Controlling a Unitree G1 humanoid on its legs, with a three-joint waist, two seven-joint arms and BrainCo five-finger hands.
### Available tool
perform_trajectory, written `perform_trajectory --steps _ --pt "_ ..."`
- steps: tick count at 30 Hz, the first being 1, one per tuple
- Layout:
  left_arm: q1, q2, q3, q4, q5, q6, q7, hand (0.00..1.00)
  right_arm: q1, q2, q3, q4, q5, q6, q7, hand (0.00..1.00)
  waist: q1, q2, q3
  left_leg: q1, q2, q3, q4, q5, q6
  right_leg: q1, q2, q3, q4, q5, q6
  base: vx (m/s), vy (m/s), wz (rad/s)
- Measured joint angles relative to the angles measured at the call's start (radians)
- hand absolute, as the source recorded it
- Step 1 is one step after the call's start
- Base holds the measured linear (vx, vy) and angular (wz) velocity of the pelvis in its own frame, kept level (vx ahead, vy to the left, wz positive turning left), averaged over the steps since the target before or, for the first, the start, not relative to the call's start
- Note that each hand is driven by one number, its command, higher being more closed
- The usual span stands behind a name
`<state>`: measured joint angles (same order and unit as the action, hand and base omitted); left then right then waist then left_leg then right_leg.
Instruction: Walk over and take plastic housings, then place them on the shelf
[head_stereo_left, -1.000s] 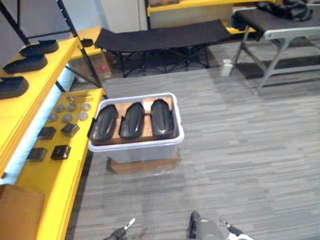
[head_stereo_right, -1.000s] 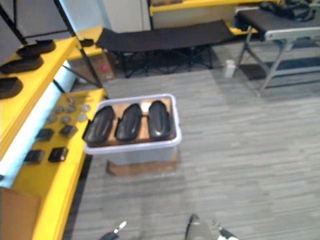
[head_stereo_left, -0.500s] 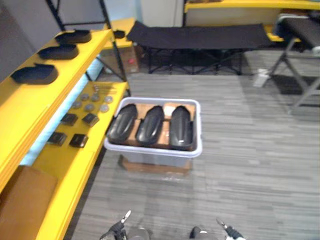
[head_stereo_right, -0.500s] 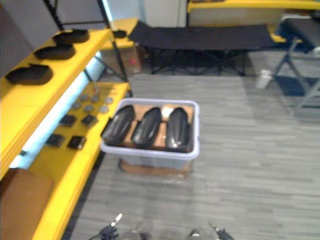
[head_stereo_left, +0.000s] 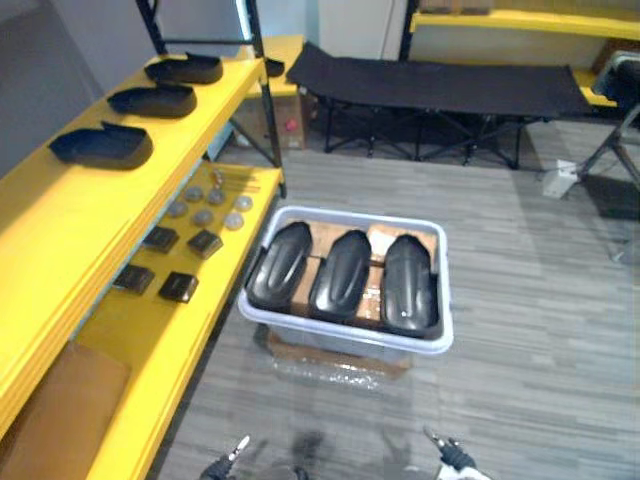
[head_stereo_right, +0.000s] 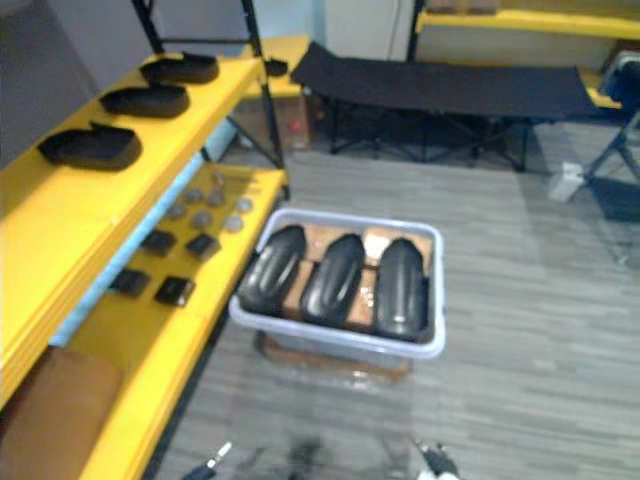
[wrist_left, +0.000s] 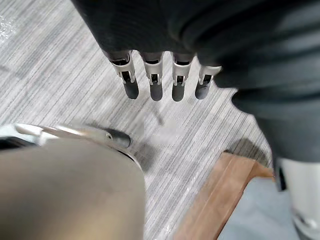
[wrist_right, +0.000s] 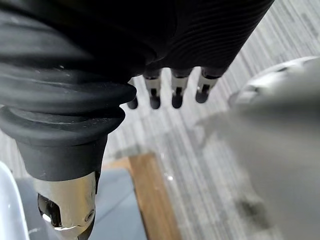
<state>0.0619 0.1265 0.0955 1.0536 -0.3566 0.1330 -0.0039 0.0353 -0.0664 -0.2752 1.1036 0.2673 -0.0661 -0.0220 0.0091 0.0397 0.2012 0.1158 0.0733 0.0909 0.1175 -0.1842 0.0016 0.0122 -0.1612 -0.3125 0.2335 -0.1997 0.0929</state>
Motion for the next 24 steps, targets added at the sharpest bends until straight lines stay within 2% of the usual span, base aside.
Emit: perform_trajectory --steps 1,2,3,4,8,10,11,12,14,15,17,19,20,22,23,24 --pt "-0.001 0.014 -0.001 -0.001 0.0 0.0 -0.001 0.0 0.008 0.007 0.0 -0.001 -0.007 -0.003 -0.001 0.0 0.0 -0.026 -0.008 0.0 0.0 0.001 0.011 -0.001 -0.002 0.003 0.047 0.016 -0.145 0.088 -0.013 0.17 -0.069 0.18" --pt "-0.002 0.014 0.001 -0.002 -0.002 -0.001 -0.002 0.0 0.016 0.011 0.0 -0.001 -0.007 -0.004 -0.002 0.0 0.0 -0.052 -0.013 0.004 -0.015 0.0 0.022 -0.007 -0.013 0.001 0.049 0.018 -0.185 0.171 -0.012 0.21 -0.098 0.41" --pt "-0.01 0.001 -0.002 0.006 -0.004 -0.005 0.002 0.0 0.029 -0.001 0.0 0.002 -0.007 -0.004 -0.002 0.0 -0.007 -0.04 -0.023 0.019 -0.005 -0.008 0.032 -0.03 -0.045 0.016 0.065 0.022 -0.183 0.234 -0.018 0.25 -0.096 0.24" --pt "0.001 -0.025 -0.006 0.004 -0.013 -0.014 0.001 0.0 0.043 -0.015 0.0 0.002 -0.007 -0.003 -0.001 0.0 -0.003 -0.021 -0.041 0.025 0.003 0.002 0.03 -0.029 -0.045 0.024 0.075 0.026 -0.202 0.234 -0.018 0.24 -0.069 0.07" --pt "-0.012 -0.061 -0.002 0.015 -0.018 -0.022 0.002 0.0 0.035 -0.027 0.009 0.002 -0.014 0.01 0.025 0.0 -0.004 0.014 -0.05 0.025 0.0 0.027 0.04 -0.032 -0.049 0.054 0.079 0.046 -0.278 0.242 -0.022 0.18 -0.036 -0.26" --pt "-0.019 -0.055 0.001 0.025 -0.019 -0.025 0.002 0.0 0.036 -0.025 0.023 0.003 -0.035 0.013 0.035 0.0 0.0 -0.014 -0.033 0.002 -0.015 0.033 0.131 -0.05 -0.052 0.085 0.047 0.067 -0.278 0.242 -0.022 0.13 0.029 -0.2" --pt "-0.019 -0.054 -0.006 0.026 -0.016 -0.029 0.002 0.0 0.044 -0.026 0.024 0.005 -0.046 0.003 0.049 0.0 0.001 -0.016 -0.039 0.015 -0.025 0.035 0.042 -0.051 -0.057 0.1 0.037 0.069 -0.28 0.242 -0.022 0.08 0.023 -0.1" --pt "-0.019 -0.061 -0.03 0.026 -0.016 -0.03 0.002 0.0 0.049 -0.033 0.026 0.004 -0.047 -0.014 0.058 0.0 -0.007 0.001 -0.042 0.02 -0.013 0.031 -0.034 0.011 -0.065 0.107 0.049 0.066 -0.282 0.24 -0.019 0.09 0.043 -0.18" --pt "-0.02 -0.057 -0.041 0.024 -0.019 -0.032 0.004 0.0 0.052 -0.026 0.065 -0.006 -0.05 -0.062 0.086 0.0 0.002 -0.005 -0.05 0.025 -0.022 0.044 -0.042 -0.002 -0.061 0.111 0.043 0.071 -0.295 0.239 -0.004 0.08 0.098 -0.2" --pt "-0.021 -0.05 -0.042 0.013 -0.019 -0.031 0.012 0.0 0.059 -0.006 0.124 -0.06 -0.093 -0.131 0.106 0.0 0.0 -0.031 -0.044 0.023 -0.032 0.055 -0.039 -0.003 -0.061 0.108 0.033 0.071 -0.294 0.241 -0.001 0.04 0.081 -0.1" --pt "-0.02 -0.039 -0.043 -0.001 -0.017 -0.029 0.024 0.0 0.092 0.006 0.219 -0.159 -0.118 -0.174 0.133 0.0 0.0 -0.055 -0.043 0.02 -0.037 0.055 -0.039 -0.003 -0.06 0.104 0.029 0.07 -0.295 0.241 -0.001 0.04 0.05 -0.03" --pt "-0.02 -0.016 -0.063 -0.005 -0.014 -0.019 0.033 0.0 0.134 0.0 0.37 -0.341 -0.124 -0.166 0.244 0.0 0.001 -0.079 -0.056 0.007 -0.039 0.055 -0.035 -0.003 -0.06 0.091 0.027 0.068 -0.298 0.241 -0.001 0.06 0.019 0.04" --pt "-0.02 -0.015 -0.064 -0.006 -0.008 -0.019 0.033 0.0 0.132 -0.005 0.402 -0.369 -0.122 -0.156 0.285 0.0 0.001 -0.084 -0.06 0.006 -0.039 0.054 -0.035 -0.003 -0.06 0.091 0.027 0.066 -0.298 0.241 -0.001 0.04 0.005 0.09" --pt "-0.02 -0.009 -0.064 -0.013 0.014 -0.02 0.032 0.0 0.102 -0.037 0.544 -0.413 -0.12 -0.118 0.459 0.0 0.007 -0.087 -0.062 0.005 -0.039 0.052 -0.025 -0.003 -0.06 0.097 0.026 0.064 -0.298 0.241 -0.001 0.03 -0.001 0.05" --pt "-0.02 -0.01 -0.064 -0.014 0.015 -0.02 0.031 0.0 0.093 -0.049 0.585 -0.422 -0.113 -0.105 0.502 0.0 0.009 -0.087 -0.062 0.003 -0.039 0.052 -0.02 -0.003 -0.06 0.098 0.025 0.064 -0.298 0.241 -0.001 0.0 0.0 0.0" --pt "-0.02 -0.01 -0.063 -0.015 0.024 -0.021 0.03 0.0 0.074 -0.075 0.664 -0.44 -0.087 -0.071 0.59 0.0 0.011 -0.086 -0.061 0.005 -0.039 0.051 -0.017 -0.003 -0.06 0.103 0.023 0.063 -0.298 0.241 -0.001 0.01 -0.004 0.04"
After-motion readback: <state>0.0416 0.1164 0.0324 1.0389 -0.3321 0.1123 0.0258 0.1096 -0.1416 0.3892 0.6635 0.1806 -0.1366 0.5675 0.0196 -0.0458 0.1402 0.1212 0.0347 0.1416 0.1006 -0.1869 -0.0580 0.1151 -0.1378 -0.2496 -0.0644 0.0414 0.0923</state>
